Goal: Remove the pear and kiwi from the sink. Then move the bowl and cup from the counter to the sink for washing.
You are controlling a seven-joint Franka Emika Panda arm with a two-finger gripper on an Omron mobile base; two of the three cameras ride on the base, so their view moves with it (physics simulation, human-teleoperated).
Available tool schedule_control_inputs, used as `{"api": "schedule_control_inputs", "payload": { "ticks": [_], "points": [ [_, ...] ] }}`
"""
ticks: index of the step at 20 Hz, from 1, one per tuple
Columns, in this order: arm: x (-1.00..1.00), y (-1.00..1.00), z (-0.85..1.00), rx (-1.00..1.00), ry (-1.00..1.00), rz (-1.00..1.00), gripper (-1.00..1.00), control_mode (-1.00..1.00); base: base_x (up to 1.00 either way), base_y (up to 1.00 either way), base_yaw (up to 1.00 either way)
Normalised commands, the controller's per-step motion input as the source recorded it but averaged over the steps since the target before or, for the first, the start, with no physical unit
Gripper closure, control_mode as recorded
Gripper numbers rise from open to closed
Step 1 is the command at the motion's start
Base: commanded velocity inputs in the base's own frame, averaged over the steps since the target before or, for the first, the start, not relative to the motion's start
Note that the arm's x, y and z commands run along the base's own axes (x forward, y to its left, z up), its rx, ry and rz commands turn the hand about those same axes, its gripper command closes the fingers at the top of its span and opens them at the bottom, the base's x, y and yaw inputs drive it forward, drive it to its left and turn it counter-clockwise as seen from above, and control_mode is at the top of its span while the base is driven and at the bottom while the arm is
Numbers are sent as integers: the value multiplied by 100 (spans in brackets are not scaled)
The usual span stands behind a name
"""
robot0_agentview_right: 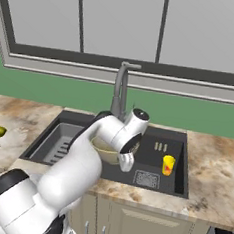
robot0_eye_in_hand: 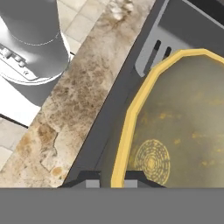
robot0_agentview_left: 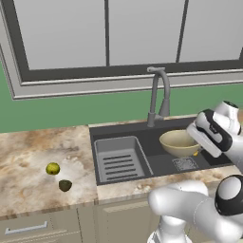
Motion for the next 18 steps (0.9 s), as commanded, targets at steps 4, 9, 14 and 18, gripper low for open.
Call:
{"api": "schedule_control_inputs", "payload": {
  "ticks": [4,9,14,18],
  "points": [
    [18,-2,-24,-4,0,6,100,-100,0,0,0],
    [17,-5,-26,-1,0,5,100,-100,0,0,0],
    [16,-8,-26,0,0,6,100,-100,0,0,0],
    [18,-6,-27,0,0,7,100,-100,0,0,0]
  ]
}}
